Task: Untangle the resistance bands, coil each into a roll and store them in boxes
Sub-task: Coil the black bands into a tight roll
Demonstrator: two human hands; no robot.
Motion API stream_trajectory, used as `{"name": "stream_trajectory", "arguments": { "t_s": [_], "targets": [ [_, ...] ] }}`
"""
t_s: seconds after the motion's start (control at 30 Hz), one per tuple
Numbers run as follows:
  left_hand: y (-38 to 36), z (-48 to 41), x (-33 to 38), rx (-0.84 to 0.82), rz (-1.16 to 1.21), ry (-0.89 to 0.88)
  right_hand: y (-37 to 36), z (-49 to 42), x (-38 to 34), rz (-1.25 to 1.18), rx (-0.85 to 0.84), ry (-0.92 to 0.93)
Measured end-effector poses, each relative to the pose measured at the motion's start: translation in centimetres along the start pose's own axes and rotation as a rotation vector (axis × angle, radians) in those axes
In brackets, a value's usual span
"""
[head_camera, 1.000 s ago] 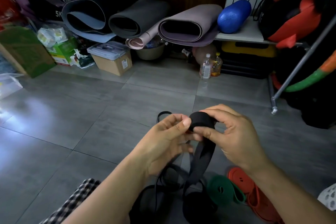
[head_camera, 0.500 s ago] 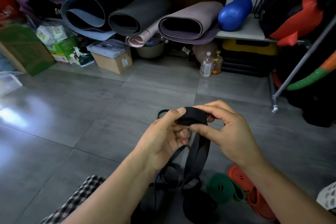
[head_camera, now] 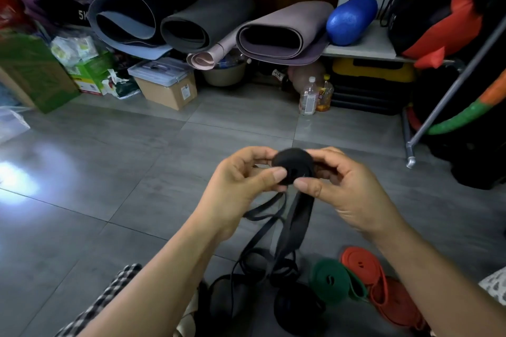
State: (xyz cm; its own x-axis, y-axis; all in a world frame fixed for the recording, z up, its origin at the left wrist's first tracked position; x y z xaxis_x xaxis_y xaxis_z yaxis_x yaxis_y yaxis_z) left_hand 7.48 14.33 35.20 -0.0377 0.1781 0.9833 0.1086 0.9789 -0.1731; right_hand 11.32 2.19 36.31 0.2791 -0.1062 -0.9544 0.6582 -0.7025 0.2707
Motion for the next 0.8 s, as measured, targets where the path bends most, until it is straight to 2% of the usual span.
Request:
{"name": "stream_trajectory", "arguments": {
  "t_s": [0.07, 0.23, 0.3, 0.33, 0.37, 0.47, 0.5, 0.53, 0.6, 0.7, 0.8],
  "targets": [
    [-0.3, -0.1, -0.1, -0.007, 0.219, -0.023, 0.1, 0.2, 0.4, -0.098, 0.041, 0.055],
    [-2.3, 0.1, -1.6, -0.049, 0.471, 0.007, -0.8, 0.3, 1.1, -0.238, 0.092, 0.067],
    [-2.3, 0.2, -2.4, -0.052, 0.566, 0.040, -0.7, 0.4, 1.4, -0.197, 0.103, 0.035],
    [-2.2, 0.2, -2.5, -0.064, 0.541, 0.075, -0.6, 0.3, 1.2, -0.133, 0.081, 0.027],
    [-1.7, 0.2, -2.3, -0.079, 0.411, 0.102, -0.4, 0.3, 1.0, -0.061, 0.056, 0.017],
    [-0.1, -0.1, 0.4, -0.099, -0.452, 0.094, 0.1, 0.1, 0.7, 0.249, -0.009, -0.041],
    [-0.2, -0.1, 1.2, -0.109, -0.610, 0.056, -0.3, 0.1, 0.4, 0.379, -0.034, -0.045],
    [-0.2, -0.2, 1.5, -0.110, -0.647, 0.040, -0.6, 0.0, 0.2, 0.462, -0.051, -0.039],
    [0.1, -0.1, 1.6, -0.072, -0.511, 0.041, -1.0, -0.1, -0.3, 0.427, -0.055, -0.020],
    [0.6, 0.2, 1.4, -0.001, -0.195, -0.003, -0.5, -0.4, 0.0, 0.068, -0.049, -0.012],
    [-0.1, 0.1, 0.8, -0.017, 0.074, -0.084, -0.1, -0.4, 0.0, -0.178, 0.003, 0.038]
  ]
}}
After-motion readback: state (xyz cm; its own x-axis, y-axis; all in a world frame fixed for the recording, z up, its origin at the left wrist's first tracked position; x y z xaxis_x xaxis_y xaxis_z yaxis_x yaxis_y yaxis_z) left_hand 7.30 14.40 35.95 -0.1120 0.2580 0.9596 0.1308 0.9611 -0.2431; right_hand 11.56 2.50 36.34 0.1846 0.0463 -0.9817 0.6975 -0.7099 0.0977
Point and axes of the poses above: each hand's wrist, its own z-axis away from the middle knuckle, its own y-axis out of the back of the hand, x = y × z, the point moved 10 cm from there along -z, towards the middle knuckle, and after that the axes turned 14 degrees about -x, right-handed, at the moved point
